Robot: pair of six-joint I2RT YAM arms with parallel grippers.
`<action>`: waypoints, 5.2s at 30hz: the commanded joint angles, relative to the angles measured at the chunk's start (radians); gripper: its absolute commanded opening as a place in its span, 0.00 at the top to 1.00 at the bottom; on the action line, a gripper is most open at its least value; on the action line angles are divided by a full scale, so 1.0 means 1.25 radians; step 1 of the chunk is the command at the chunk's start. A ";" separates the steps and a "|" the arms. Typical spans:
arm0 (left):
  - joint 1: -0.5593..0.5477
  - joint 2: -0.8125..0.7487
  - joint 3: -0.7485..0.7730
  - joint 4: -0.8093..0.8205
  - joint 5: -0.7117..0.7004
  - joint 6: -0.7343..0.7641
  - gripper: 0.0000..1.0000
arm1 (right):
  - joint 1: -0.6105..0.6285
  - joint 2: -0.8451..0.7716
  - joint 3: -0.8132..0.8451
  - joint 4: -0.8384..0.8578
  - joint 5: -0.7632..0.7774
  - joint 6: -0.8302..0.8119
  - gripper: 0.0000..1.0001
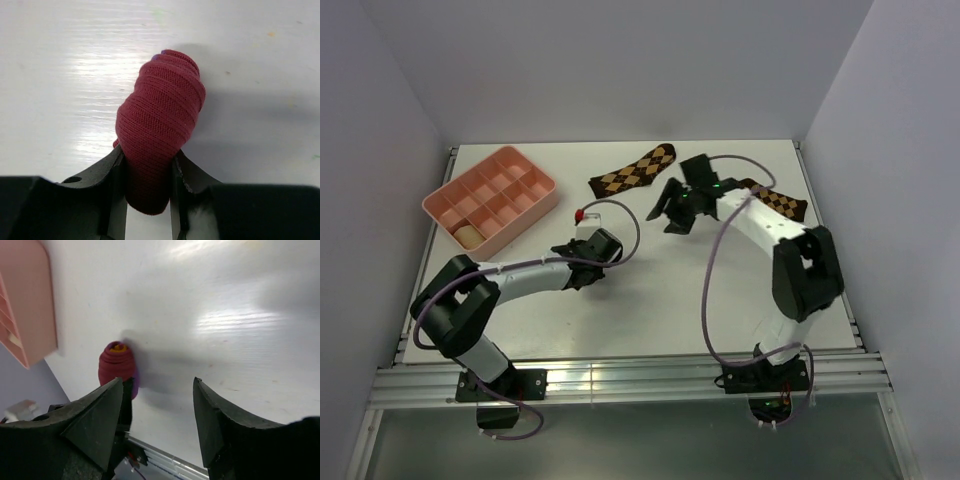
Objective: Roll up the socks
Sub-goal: Pick up the sock at the center of the board, then place the sock in the storage box.
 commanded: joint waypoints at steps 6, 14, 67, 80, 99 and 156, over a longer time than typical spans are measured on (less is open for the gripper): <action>0.142 -0.084 0.123 -0.153 0.020 0.040 0.99 | -0.170 -0.230 -0.167 -0.028 0.030 -0.104 0.35; 0.295 -0.106 0.274 -0.238 -0.040 0.109 0.99 | -0.195 -0.345 -0.244 -0.018 0.024 -0.166 0.35; 0.722 0.148 0.345 -0.150 0.135 0.028 0.99 | -0.237 -0.365 -0.345 0.047 -0.159 -0.187 0.41; 0.746 0.103 0.302 -0.193 0.203 0.011 0.99 | -0.251 -0.359 -0.345 0.047 -0.170 -0.185 0.42; 0.746 0.089 0.356 -0.298 0.219 0.012 0.99 | -0.259 -0.350 -0.365 0.074 -0.200 -0.179 0.43; 0.748 0.034 0.403 -0.317 0.239 0.046 0.62 | -0.265 -0.350 -0.374 0.097 -0.233 -0.170 0.45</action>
